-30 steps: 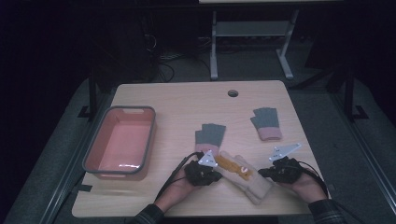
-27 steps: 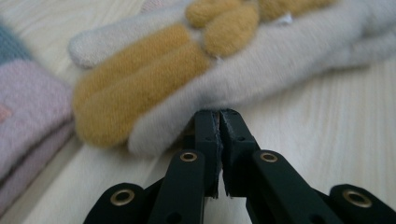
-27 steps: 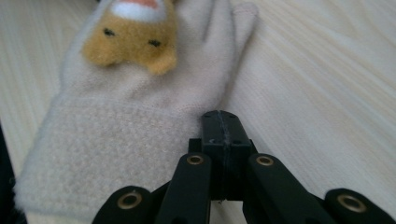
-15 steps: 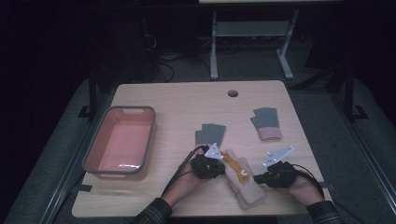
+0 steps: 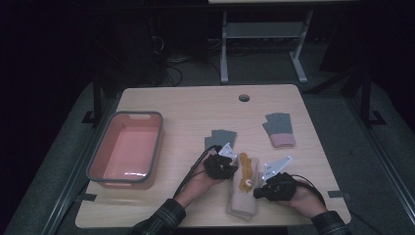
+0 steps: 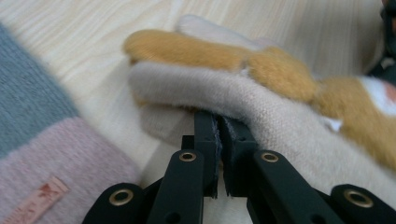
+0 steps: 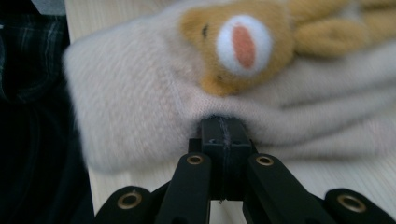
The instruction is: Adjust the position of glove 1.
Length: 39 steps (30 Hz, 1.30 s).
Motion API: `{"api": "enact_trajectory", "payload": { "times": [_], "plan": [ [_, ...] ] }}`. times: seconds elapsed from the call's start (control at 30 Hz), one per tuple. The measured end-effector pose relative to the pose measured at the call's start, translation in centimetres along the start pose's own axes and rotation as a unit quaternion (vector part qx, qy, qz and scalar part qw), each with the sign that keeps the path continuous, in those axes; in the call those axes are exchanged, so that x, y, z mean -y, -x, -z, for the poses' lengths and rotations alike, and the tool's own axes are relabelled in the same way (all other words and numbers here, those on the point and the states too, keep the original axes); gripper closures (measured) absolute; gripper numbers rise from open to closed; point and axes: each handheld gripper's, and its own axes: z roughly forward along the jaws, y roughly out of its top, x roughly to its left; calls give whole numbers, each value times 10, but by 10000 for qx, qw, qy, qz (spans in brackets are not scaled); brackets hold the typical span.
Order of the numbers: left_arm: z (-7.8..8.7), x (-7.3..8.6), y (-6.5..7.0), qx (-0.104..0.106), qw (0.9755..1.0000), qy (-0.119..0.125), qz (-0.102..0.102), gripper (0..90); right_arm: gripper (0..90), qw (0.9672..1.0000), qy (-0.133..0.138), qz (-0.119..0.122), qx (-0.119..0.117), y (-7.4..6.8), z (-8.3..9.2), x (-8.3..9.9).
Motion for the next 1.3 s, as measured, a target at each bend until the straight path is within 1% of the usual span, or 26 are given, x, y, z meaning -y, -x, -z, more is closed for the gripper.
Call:
{"api": "enact_trajectory", "payload": {
  "times": [0.03, 0.2, 0.27, 0.3, 0.33, 0.47, 0.57, 0.6, 0.63, 0.67, 0.7, 0.73, 0.77, 0.8, 0.87, 0.9, 0.93, 0.97, 1.0, 1.03, 1.13, 1.17, 1.2, 1.23, 1.27, 1.3],
  "plan": [
    [-1, -1, -3, 11, 10000, 29, 71, 852, 900, 10000, -3, 21, -11, -1, -2, -2],
    [0, -2, -8, 15, 9999, 44, 118, 852, 900, 9998, 7, 173, -76, -6, -11, -11],
    [0, -2, -9, -7, 9999, 74, 119, 853, 900, 9993, 51, 353, -109, -7, -19, -17],
    [1, -2, -9, -2, 9998, 69, 166, 853, 900, 9990, 67, 431, -112, -8, -21, -19],
    [1, -2, -10, 7, 9999, 40, 139, 852, 900, 9984, 65, 545, -108, -11, -27, -24],
    [6, -2, -15, -9, 9999, -73, 81, 852, 900, 9982, 66, 581, -139, -18, -35, -34],
    [9, -1, -17, -38, 9999, -60, 93, 852, 900, 9978, 89, 640, -161, -24, -43, -41],
    [10, 0, -19, -51, 9999, -71, 86, 850, 900, 9975, 89, 683, -150, -24, -45, -43],
    [13, 0, -20, -76, 9999, -40, 129, 830, 900, 9967, 116, 789, -136, -24, -48, -46],
    [14, 1, -21, -101, 9999, -29, 133, 830, 900, 9967, 116, 789, -136, -24, -48, -46],
    [17, 2, -22, -117, 9999, -32, 116, 808, 897, 9973, 106, 723, -125, -26, -45, -46],
    [20, 2, -23, -132, 9998, -22, 152, 808, 897, 9973, 106, 723, -125, -26, -45, -46],
    [23, 4, -24, -141, 9997, -2, 189, 791, 877, 9975, 169, 682, -101, -26, -42, -45],
    [28, 5, -25, -166, 9995, 60, 246, 740, 823, 9982, 278, 532, -30, -23, -33, -40],
    [36, 6, -28, -158, 9996, 28, 249, 677, 770, 9987, 397, 328, 47, -22, -24, -36],
    [42, 7, -29, -164, 9995, 24, 272, 677, 770, 9987, 397, 328, 47, -22, -24, -36],
    [46, 8, -29, -184, 9995, 13, 265, 647, 729, 9987, 463, 180, 105, -20, -19, -33],
    [52, 10, -28, -169, 9996, 16, 247, 620, 680, 9984, 506, 156, 187, -19, -15, -30],
    [57, 11, -28, -154, 9995, 43, 270, 569, 648, 9976, 582, 78, 366, -15, -10, -26],
    [62, 14, -28, -156, 9997, -5, 212, 537, 616, 9969, 633, 18, 468, -12, -5, -23],
    [72, 20, -25, -88, 9996, 46, 268, 431, 479, 9939, 732, -283, 778, 0, 6, -13],
    [75, 23, -22, -59, 9995, 107, 277, 406, 442, 9927, 770, -319, 876, 4, 8, -10],
    [77, 24, -21, -25, 9996, 136, 264, 370, 402, 9908, 794, -479, 986, 10, 11, -7],
    [78, 25, -20, 23, 9996, 157, 246, 311, 347, 9873, 828, -757, 1124, 20, 15, -2],
    [78, 26, -18, 77, 9995, 162, 273, 282, 314, 9853, 845, -838, 1227, 25, 18, 0],
    [78, 26, -16, 155, 9995, 131, 255, 261, 271, 9821, 863, -952, 1374, 30, 20, 3]
  ]
}}
